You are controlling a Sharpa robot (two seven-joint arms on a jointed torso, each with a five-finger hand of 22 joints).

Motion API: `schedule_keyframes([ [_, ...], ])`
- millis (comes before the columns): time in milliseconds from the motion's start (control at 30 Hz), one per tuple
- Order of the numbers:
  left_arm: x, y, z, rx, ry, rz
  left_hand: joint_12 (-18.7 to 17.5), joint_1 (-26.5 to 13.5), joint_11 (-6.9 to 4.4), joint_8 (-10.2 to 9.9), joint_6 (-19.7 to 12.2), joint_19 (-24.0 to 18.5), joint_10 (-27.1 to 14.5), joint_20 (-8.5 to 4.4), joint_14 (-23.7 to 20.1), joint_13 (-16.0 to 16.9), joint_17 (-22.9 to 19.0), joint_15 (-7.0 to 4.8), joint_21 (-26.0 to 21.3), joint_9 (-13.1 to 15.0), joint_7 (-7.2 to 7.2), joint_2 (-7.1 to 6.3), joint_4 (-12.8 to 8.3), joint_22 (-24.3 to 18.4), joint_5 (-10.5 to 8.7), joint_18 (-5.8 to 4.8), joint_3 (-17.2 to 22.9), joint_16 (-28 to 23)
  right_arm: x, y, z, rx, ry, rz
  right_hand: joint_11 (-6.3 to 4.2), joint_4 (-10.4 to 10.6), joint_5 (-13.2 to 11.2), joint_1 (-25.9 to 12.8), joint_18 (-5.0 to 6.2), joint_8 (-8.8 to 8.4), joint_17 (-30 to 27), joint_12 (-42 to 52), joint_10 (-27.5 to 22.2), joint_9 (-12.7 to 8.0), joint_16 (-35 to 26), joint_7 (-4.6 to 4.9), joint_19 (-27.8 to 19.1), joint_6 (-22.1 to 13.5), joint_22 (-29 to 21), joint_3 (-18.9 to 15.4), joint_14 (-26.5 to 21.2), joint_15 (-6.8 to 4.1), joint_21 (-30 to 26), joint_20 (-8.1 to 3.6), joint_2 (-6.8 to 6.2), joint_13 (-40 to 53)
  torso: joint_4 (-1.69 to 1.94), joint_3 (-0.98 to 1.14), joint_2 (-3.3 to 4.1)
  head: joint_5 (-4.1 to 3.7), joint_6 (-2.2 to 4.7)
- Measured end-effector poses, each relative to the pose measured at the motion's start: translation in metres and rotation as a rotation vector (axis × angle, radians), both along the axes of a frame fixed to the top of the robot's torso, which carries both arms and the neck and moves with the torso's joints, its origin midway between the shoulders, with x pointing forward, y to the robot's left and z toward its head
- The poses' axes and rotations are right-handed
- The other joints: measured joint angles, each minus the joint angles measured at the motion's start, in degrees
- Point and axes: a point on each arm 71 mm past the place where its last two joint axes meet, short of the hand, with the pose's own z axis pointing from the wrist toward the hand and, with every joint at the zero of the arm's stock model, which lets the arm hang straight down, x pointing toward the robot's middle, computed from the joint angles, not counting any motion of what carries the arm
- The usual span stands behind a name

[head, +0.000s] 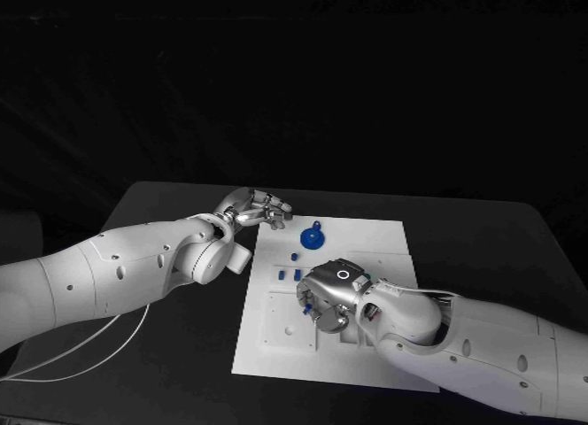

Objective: Assemble the parts on the task board

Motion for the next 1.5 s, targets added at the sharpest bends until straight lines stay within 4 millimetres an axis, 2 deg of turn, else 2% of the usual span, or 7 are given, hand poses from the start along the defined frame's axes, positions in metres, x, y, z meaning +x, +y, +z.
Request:
schedule_keyframes([
  [533,0.0003,0.0005,0.0000,0.000,0.000,0.002,0.00,0.00,0.00,0.00,0.00,0.00,0.00,0.00,0.00,0.01,0.05,0.00,0.00,0.00,0.00,0.00,0.00,-0.01,0.00,-0.01,0.00,-0.22,-0.0039,0.0013,-0.0045,-0.010,0.007,0.008,-0.08,0.01,0.00,-0.32,0.01,-0.17,0.00,0.00,0.08,0.06,-0.02,-0.11,-0.26,-0.10,0.03,-0.01,-0.10,-0.12,0.00,-0.08,0.17,-0.04,-0.01,0.00,0.00,0.04,-0.46],
  [900,0.0003,-0.0001,0.0000,-0.001,0.000,0.001,0.00,0.00,0.00,-0.01,0.00,0.00,0.00,0.00,0.00,-0.05,0.14,0.00,0.00,0.00,0.00,0.00,0.00,-0.01,0.00,-0.01,0.00,-0.22,-0.0039,0.0056,-0.0064,-0.023,0.010,0.008,-0.05,0.01,0.44,-0.62,0.00,-0.31,0.00,-0.06,0.05,0.03,-0.03,-0.20,-0.14,-0.20,0.03,-0.01,-0.17,-0.20,0.00,-0.19,0.47,-0.11,-0.03,0.02,-0.02,-0.06,-0.43],
  [1000,0.0003,-0.0002,0.0000,-0.001,0.000,0.000,0.00,0.00,0.00,-0.01,0.00,0.00,0.00,0.00,0.00,-0.05,0.15,0.00,0.00,0.00,0.00,0.00,0.00,-0.01,0.00,-0.01,0.00,-0.22,-0.0035,0.0059,-0.0083,-0.029,0.013,0.006,0.88,0.31,0.73,-1.62,0.00,-0.86,0.00,-1.22,-0.86,0.00,-0.02,0.63,-0.14,-1.06,0.04,-0.29,-0.22,-0.15,0.00,-0.19,-0.50,-0.44,-0.03,0.03,-0.02,-0.09,-0.46],
  [1133,0.0003,0.0000,0.0000,-0.001,0.000,0.001,0.00,0.00,0.00,-0.01,0.00,0.00,0.00,0.00,0.00,-0.05,0.14,0.00,0.00,0.00,0.00,0.00,0.00,0.00,0.00,-0.01,0.00,-0.22,-0.0033,0.0057,-0.0093,-0.030,0.016,0.004,1.99,0.90,0.73,-3.36,-0.02,-1.72,0.02,-2.05,-2.02,-0.45,-0.02,1.23,-0.14,-2.47,0.08,-2.00,-0.28,0.54,0.00,-0.18,-1.64,-0.52,-0.02,0.03,-0.02,-0.10,-0.48],
  [1300,0.0003,0.0002,0.0000,-0.002,0.001,0.001,0.00,0.00,0.00,-0.01,0.00,0.00,0.00,0.00,0.00,-0.04,0.19,0.00,0.00,-0.05,0.00,0.00,0.00,0.04,0.00,-0.02,0.00,-0.44,-0.0035,0.0039,-0.0096,-0.024,0.022,0.002,2.41,1.36,0.73,-3.81,-0.06,-2.64,0.11,-3.54,-4.07,-0.85,-0.02,1.89,-0.15,-4.15,0.08,-3.07,-0.50,1.39,-0.01,-0.17,-2.18,-0.47,-0.02,0.05,-0.02,-0.11,-0.49],
  [1500,0.0004,0.0009,-0.0001,-0.002,0.001,0.003,0.00,0.00,0.00,-0.01,0.00,0.00,0.00,0.00,0.00,-0.04,0.19,0.00,0.00,-0.05,0.00,0.00,0.00,0.03,0.00,-0.02,0.00,-0.44,-0.0055,-0.0008,-0.0103,-0.005,0.034,0.000,3.13,1.55,0.81,-4.53,-0.18,-3.75,0.25,-5.09,-5.98,-1.28,0.01,2.59,-0.26,-5.87,0.07,-5.69,-0.70,1.98,0.01,-0.06,-3.64,-0.47,-0.03,0.05,-0.04,-0.08,-0.46],
])
